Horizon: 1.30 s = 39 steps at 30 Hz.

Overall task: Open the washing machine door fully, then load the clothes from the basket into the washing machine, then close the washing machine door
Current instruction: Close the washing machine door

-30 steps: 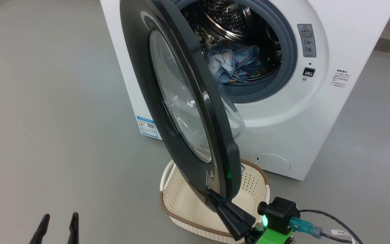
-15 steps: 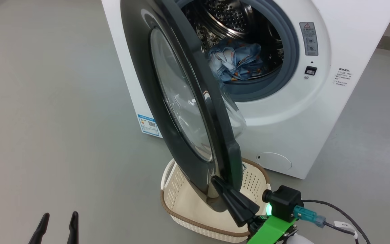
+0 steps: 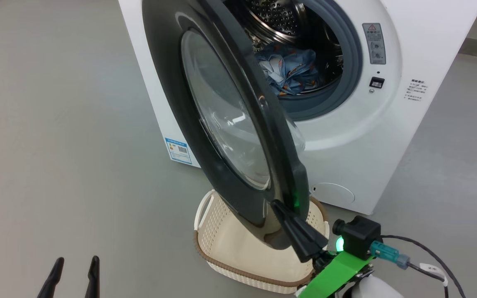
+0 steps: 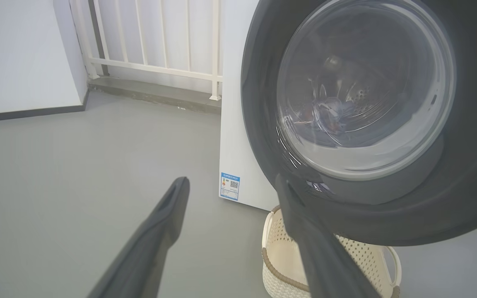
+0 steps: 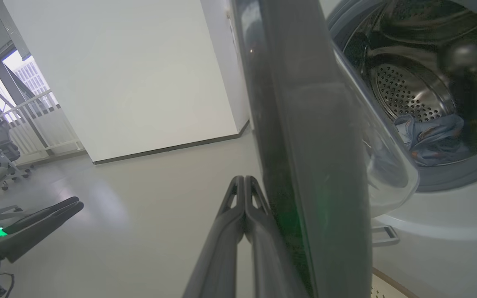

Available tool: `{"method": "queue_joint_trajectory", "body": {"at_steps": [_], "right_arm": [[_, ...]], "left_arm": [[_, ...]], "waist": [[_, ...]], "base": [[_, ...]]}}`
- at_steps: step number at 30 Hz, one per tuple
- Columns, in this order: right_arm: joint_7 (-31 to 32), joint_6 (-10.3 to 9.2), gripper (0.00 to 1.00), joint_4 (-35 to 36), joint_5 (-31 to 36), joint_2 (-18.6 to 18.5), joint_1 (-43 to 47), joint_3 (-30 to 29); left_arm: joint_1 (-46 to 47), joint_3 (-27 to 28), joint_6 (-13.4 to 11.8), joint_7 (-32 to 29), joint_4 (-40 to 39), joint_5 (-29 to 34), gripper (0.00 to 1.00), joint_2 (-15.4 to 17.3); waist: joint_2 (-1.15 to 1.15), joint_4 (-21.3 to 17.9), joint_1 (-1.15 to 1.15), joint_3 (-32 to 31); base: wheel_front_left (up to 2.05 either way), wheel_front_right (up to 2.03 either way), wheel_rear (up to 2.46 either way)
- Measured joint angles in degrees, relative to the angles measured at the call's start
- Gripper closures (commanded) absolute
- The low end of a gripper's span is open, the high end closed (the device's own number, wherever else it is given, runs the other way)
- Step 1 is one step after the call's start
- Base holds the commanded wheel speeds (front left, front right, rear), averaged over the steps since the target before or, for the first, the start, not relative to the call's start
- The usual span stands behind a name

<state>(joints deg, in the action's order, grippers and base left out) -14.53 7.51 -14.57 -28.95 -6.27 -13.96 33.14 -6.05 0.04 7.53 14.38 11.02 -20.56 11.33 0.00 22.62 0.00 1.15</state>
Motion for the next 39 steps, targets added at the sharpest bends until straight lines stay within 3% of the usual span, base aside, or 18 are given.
{"method": "queue_joint_trajectory", "body": {"at_steps": [13,39], "right_arm": [[0.0,0.0,1.0,-1.42,0.8,-0.14,-2.98,-7.11],[-0.01,0.0,1.0,-6.62,6.27,-3.18,-19.81,-21.64]], "left_arm": [[0.73,-1.57,0.0,0.0,-1.16,0.0,0.0,-0.7],[10.06,-5.66,0.0,0.01,-3.05,-0.64,0.0,-3.45]], "waist": [[0.0,-0.83,0.0,2.05],[0.0,1.46,0.01,12.53]], "base": [[0.0,0.0,0.0],[0.0,0.0,0.0]]}}
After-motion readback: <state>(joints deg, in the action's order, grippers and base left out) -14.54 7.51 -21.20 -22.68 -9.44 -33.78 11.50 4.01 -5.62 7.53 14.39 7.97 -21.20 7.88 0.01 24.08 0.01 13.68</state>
